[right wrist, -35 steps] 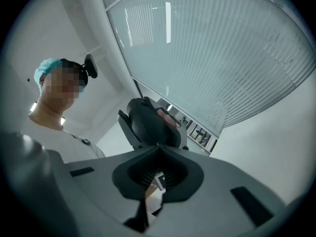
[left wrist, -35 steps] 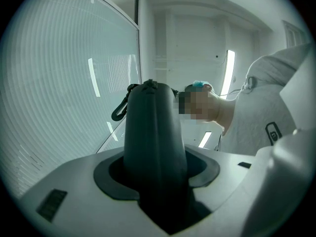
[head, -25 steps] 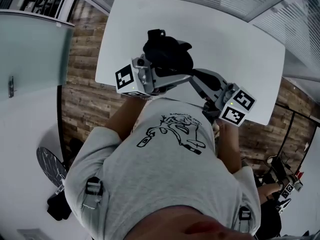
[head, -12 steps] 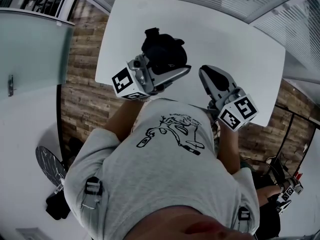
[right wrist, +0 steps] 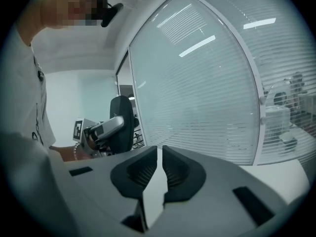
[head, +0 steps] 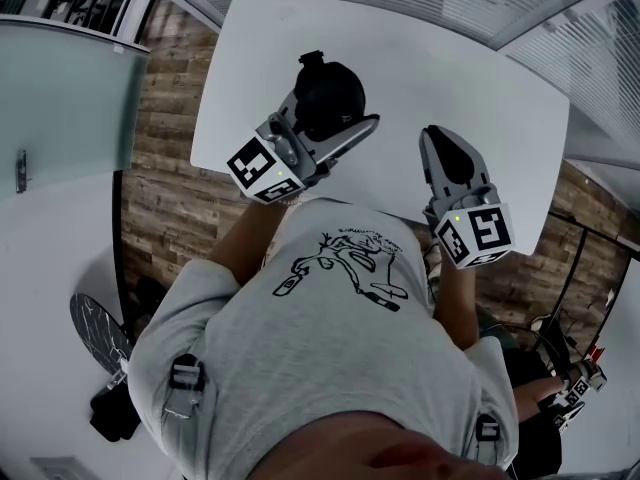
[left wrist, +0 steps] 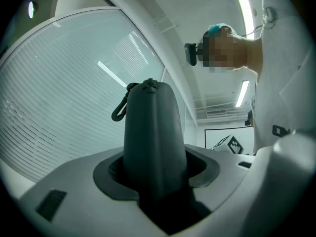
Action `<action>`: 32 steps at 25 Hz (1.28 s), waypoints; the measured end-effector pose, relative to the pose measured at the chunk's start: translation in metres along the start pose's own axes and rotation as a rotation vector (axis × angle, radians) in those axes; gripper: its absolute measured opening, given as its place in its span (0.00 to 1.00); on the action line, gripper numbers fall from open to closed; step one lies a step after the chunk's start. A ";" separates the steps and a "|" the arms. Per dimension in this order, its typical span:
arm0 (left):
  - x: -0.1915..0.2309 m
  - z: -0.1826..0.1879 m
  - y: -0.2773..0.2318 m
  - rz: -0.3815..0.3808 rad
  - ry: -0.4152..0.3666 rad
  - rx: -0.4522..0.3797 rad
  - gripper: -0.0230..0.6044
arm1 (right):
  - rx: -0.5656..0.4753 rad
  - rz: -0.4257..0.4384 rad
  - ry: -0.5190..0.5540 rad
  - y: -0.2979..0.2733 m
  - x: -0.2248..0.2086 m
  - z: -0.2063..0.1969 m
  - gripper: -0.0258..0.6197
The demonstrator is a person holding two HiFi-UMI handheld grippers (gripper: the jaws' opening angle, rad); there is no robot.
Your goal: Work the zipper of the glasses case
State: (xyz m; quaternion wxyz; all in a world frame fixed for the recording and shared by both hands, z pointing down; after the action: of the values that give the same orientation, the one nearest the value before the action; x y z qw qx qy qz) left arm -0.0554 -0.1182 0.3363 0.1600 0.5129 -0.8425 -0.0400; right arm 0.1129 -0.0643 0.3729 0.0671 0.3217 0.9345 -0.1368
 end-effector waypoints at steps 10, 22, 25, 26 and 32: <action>0.012 -0.006 -0.002 0.203 -0.123 0.111 0.44 | -0.026 -0.205 0.090 0.016 -0.014 0.011 0.09; 0.011 0.006 -0.003 0.341 -0.253 0.186 0.44 | -0.044 -0.321 0.136 0.031 -0.025 0.019 0.05; 0.010 0.007 -0.003 0.356 -0.260 0.187 0.44 | -0.048 -0.318 0.145 0.032 -0.025 0.020 0.05; 0.010 0.006 -0.003 0.358 -0.259 0.185 0.44 | -0.051 -0.317 0.150 0.032 -0.025 0.020 0.05; 0.007 0.008 -0.006 0.359 -0.255 0.181 0.44 | -0.055 -0.323 0.156 0.035 -0.025 0.024 0.05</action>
State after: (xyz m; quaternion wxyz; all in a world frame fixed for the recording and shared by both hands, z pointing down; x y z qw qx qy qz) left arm -0.0558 -0.1273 0.3292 0.0104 0.3577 -0.9338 0.0004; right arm 0.1548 -0.0596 0.3482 -0.0198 0.1752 0.9798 -0.0948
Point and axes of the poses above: the fingertips, and each gripper's own axes: y backward along the fingers, x to its left, z out of its top, the point moved 5 cm from there along y, backward along the fingers, and after that the axes turned 6 degrees about z, right-handed, at the moved point
